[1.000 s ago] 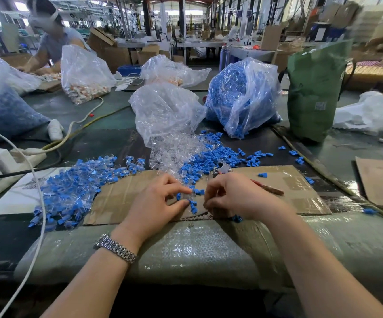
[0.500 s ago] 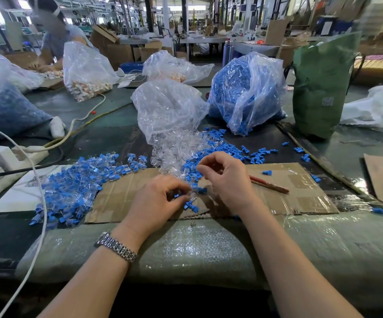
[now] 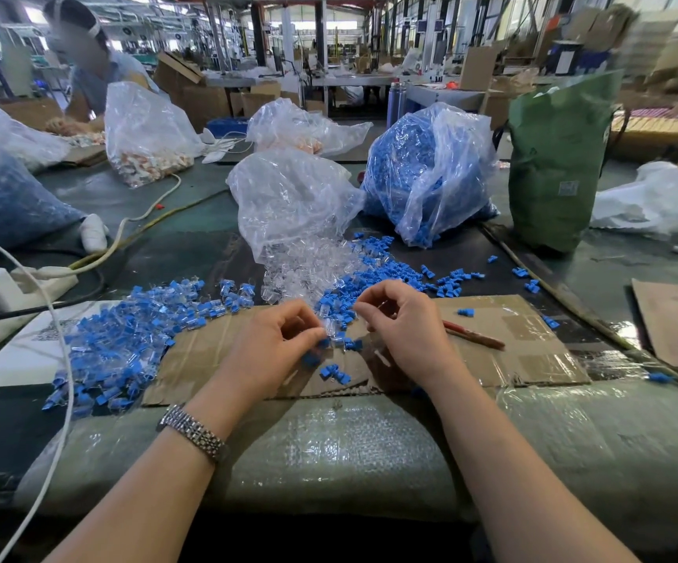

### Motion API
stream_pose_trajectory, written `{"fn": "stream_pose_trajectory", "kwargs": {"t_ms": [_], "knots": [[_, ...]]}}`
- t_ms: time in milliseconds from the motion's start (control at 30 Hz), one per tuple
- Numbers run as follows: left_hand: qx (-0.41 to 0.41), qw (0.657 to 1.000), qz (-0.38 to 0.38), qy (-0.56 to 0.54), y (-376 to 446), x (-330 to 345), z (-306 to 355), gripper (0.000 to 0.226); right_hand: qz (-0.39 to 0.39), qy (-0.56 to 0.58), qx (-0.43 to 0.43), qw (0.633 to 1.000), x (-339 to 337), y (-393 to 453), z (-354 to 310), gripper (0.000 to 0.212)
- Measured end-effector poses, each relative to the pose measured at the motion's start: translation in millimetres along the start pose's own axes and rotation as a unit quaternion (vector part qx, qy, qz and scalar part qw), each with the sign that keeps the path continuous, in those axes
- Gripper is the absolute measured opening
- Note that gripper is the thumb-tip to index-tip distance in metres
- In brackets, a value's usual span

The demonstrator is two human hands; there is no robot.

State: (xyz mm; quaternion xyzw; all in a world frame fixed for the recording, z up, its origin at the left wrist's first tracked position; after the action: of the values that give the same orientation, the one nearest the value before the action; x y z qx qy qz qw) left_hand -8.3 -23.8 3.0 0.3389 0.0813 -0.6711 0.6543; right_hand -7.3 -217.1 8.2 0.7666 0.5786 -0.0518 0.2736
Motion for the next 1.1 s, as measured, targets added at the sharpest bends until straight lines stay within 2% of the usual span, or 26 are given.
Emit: {"fn": "stream_pose_trajectory", "kwargs": {"t_ms": [167,333,467,567,667,767,900,1100], "knots": [[-0.011,0.999,0.031,0.023,12.6,-12.1,-0.9,0.008,-0.012,-0.004,-0.005,1.0,1.1,-0.5,0.6,0.005],[-0.086,0.994,0.002,-0.066,21.0,-17.8,-9.3,0.019,-0.033,0.038,-0.014,0.999,2.9,-2.6,-3.1,0.002],[-0.105,0.988,-0.041,-0.101,23.5,-14.5,-11.6,0.017,-0.038,0.056,-0.029,0.997,3.5,-4.4,-8.9,0.002],[-0.124,0.967,-0.067,-0.213,24.0,-7.6,-10.2,0.013,-0.036,0.06,-0.045,0.996,2.7,-5.6,-13.2,0.004],[-0.137,0.946,-0.09,-0.278,20.3,0.6,-8.4,0.011,-0.045,0.072,-0.057,0.995,4.0,-6.5,-14.5,0.004],[-0.149,0.933,-0.094,-0.313,15.8,5.4,-8.0,0.015,-0.059,0.078,-0.067,0.993,7.6,-6.7,-12.3,0.003],[-0.149,0.929,-0.098,-0.323,13.8,2.8,-5.6,0.031,-0.067,0.054,-0.088,0.992,12.8,-5.3,-6.7,0.007],[-0.14,0.919,-0.126,-0.345,10.3,-1.4,-6.6,0.028,-0.053,0.029,-0.131,0.99,13.8,-6.4,-7.9,0.009]]}}
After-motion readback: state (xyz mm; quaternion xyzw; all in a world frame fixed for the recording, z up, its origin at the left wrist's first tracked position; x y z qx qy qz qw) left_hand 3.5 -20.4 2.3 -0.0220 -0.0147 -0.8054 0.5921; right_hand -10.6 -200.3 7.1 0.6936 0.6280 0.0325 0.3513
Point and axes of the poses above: each hand's wrist, its own y-axis towards the middle knuckle, its own x-axis out of the palm, z = x × y, the point moved 4 cm from there along y, towards the middle knuckle, and after that the axes turned 8 degrees about z, right-handed, at the moved point
